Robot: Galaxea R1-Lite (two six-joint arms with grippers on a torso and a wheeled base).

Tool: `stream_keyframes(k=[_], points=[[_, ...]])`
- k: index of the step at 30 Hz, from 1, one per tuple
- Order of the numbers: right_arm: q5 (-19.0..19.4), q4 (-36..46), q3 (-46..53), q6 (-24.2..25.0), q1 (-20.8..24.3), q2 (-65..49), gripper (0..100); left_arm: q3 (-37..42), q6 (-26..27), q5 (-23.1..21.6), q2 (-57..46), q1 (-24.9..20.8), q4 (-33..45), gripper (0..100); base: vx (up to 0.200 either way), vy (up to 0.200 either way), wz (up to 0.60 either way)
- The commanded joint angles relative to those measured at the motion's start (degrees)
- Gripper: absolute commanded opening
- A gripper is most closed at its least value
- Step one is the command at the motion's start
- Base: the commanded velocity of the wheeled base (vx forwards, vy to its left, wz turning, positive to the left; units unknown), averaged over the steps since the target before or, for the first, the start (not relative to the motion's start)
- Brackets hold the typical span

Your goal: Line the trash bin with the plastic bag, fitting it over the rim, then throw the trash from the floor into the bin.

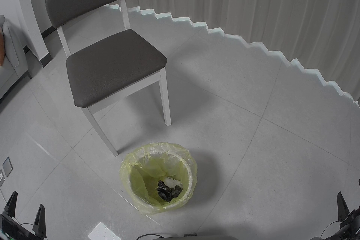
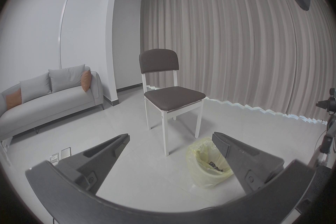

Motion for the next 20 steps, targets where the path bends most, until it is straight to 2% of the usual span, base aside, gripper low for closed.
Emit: stream_keyframes(k=[1,8,12,20], points=[[-0.2,0.0,1.0,1.2,0.0,-0.1,100,1.0,0.0,0.0,-0.6,0.0,0.0,100,0.0,0.0,0.0],[0.9,-0.1,1.0,0.9,0.1,-0.1,100,1.0,0.0,-0.1,-0.6,0.0,0.0,100,0.0,0.0,0.0],[-1.6,-0.1,1.0,2.3,0.0,-0.2,100,1.0,0.0,0.0,-0.6,0.0,0.0,100,0.0,0.0,0.0],[-1.6,-0.1,1.0,2.2,0.0,-0.2,100,1.0,0.0,-0.1,-0.6,0.0,0.0,100,0.0,0.0,0.0]])
